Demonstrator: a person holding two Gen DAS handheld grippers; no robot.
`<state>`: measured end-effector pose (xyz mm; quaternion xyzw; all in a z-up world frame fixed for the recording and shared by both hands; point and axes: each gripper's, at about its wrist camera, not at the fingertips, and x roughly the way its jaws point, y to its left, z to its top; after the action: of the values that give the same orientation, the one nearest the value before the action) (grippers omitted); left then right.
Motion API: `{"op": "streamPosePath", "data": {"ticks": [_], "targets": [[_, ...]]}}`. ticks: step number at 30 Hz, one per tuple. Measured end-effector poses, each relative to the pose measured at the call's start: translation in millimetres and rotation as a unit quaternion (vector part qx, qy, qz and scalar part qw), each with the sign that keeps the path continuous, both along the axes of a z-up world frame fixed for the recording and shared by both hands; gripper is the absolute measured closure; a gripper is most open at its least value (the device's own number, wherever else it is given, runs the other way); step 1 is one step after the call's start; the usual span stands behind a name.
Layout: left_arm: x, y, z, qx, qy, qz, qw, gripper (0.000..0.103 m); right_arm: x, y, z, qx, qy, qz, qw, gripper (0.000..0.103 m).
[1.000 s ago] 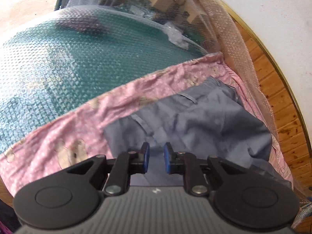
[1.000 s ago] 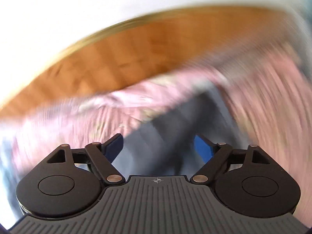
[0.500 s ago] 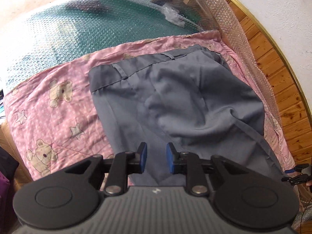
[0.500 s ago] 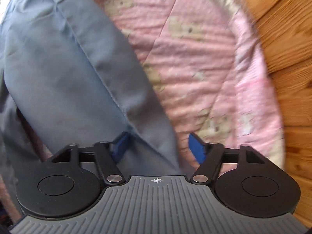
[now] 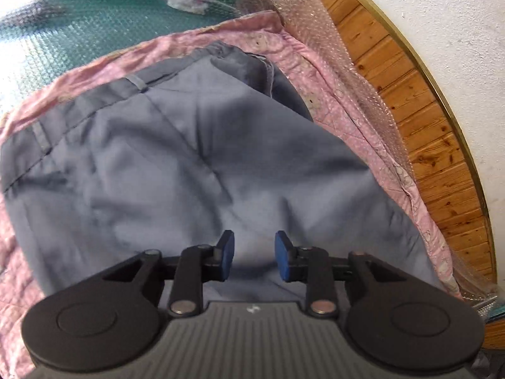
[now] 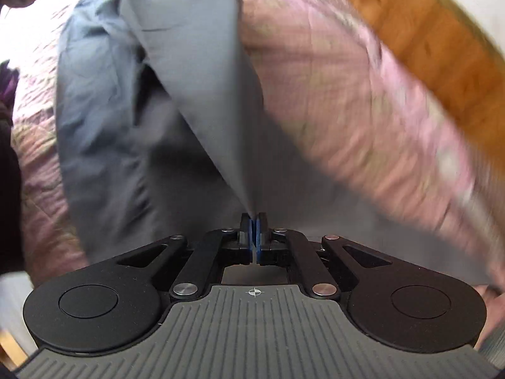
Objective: Fold clothes
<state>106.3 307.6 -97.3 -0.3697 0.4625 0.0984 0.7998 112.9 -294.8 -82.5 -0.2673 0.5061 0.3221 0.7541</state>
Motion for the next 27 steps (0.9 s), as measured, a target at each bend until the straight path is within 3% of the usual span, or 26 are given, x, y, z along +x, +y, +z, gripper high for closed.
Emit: {"op": "streamPosePath", "data": {"ticks": [2, 4, 5, 6, 7, 9, 11, 13, 15, 16, 17, 19, 21, 24, 27], "targets": [[11, -3, -8, -0.012, 0.007, -0.003, 0.9999, 0.07, -35, -15, -26, 0.0, -0.001, -0.105, 0.994, 0.1], [18, -5, -12, -0.011, 0.017, -0.006, 0.9998, 0.07, -62, -36, -28, 0.048, -0.018, -0.227, 0.972, 0.084], [20, -5, -12, -0.01, 0.02, -0.008, 0.9997, 0.07, -72, -50, -24, 0.086, -0.03, -0.294, 0.951, 0.062], [21, -5, -12, -0.01, 0.02, -0.009, 0.9997, 0.07, -81, -67, -19, 0.129, -0.041, -0.364, 0.921, 0.04], [21, -4, -11, -0.01, 0.02, -0.009, 0.9997, 0.07, -90, -85, -13, 0.172, -0.053, -0.431, 0.884, 0.033], [20, -3, -9, -0.012, 0.017, -0.007, 0.9998, 0.069, -104, -123, -21, 0.249, -0.058, -0.55, 0.795, 0.03], [18, -2, -6, -0.01, 0.016, -0.004, 0.9998, 0.069, -112, -153, -46, 0.311, -0.038, -0.625, 0.715, 0.03], [14, 0, -3, -0.008, 0.015, -0.001, 0.9999, 0.068, -114, -173, -74, 0.344, -0.029, -0.675, 0.653, 0.028], [8, 3, 0, -0.003, 0.016, 0.006, 0.9998, 0.063, -108, -186, -98, 0.374, -0.018, -0.705, 0.602, 0.03], [4, 5, 1, -0.001, 0.017, 0.011, 0.9998, 0.063, -103, -188, -105, 0.384, -0.017, -0.711, 0.588, 0.03], [1, 8, 1, 0.0, 0.016, 0.017, 0.9997, 0.061, -95, -190, -110, 0.394, -0.021, -0.711, 0.582, 0.031], [-5, 12, 1, -0.001, 0.016, 0.029, 0.9995, 0.06, -73, -191, -114, 0.393, -0.024, -0.711, 0.582, 0.036], [-9, 18, -1, -0.008, 0.016, 0.041, 0.999, 0.06, -49, -190, -107, 0.386, -0.022, -0.705, 0.594, 0.099], [-11, 25, -4, -0.018, 0.013, 0.055, 0.9983, 0.06, -26, -180, -57, 0.41, -0.062, -0.671, 0.614, 0.103], [-14, 29, -3, -0.021, 0.005, 0.058, 0.9981, 0.06, -49, -165, 42, 0.469, -0.15, -0.608, 0.623, 0.103]]}}
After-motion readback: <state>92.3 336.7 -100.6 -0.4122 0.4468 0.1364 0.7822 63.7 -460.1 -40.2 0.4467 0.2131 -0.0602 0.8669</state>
